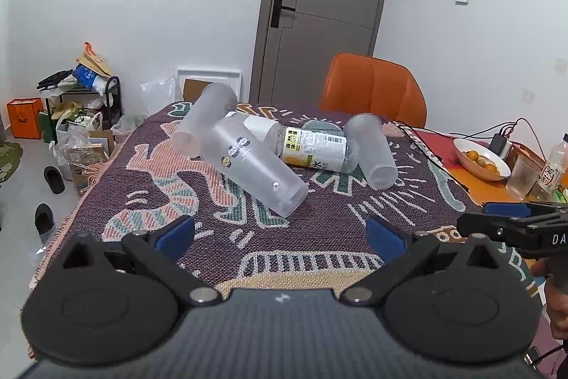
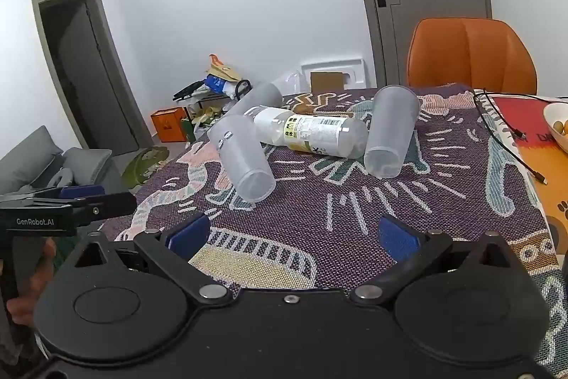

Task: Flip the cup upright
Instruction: 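Move the right gripper toward the frosted cup lying on its side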

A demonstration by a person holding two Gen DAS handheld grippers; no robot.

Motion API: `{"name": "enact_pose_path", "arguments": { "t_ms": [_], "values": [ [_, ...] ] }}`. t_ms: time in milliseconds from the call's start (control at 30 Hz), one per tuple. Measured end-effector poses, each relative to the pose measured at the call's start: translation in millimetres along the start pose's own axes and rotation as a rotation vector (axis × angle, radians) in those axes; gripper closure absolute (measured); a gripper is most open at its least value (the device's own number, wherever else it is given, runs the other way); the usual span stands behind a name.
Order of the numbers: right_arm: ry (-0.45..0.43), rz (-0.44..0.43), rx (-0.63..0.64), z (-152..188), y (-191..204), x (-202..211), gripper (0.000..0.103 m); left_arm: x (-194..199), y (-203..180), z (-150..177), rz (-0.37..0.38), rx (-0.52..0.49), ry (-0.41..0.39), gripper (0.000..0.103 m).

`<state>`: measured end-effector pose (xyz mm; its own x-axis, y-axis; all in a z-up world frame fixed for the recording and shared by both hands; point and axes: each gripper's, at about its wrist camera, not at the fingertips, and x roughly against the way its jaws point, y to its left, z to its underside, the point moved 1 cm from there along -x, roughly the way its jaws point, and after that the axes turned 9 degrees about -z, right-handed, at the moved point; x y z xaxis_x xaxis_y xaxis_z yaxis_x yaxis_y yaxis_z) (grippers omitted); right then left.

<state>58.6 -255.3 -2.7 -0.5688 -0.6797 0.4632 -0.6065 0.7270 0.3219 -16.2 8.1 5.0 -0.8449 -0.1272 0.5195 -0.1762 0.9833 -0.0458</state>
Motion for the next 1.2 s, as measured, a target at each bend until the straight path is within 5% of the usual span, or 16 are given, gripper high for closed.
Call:
{"name": "enact_pose_path", "arguments": {
  "t_ms": [1200],
  "values": [
    [0.02, 0.018, -0.025, 5.8, -9.2, -7.7, 0.0, -0.4, -0.8, 1.4, -0.009, -0.015, -0.025, 0.001]
  ]
}}
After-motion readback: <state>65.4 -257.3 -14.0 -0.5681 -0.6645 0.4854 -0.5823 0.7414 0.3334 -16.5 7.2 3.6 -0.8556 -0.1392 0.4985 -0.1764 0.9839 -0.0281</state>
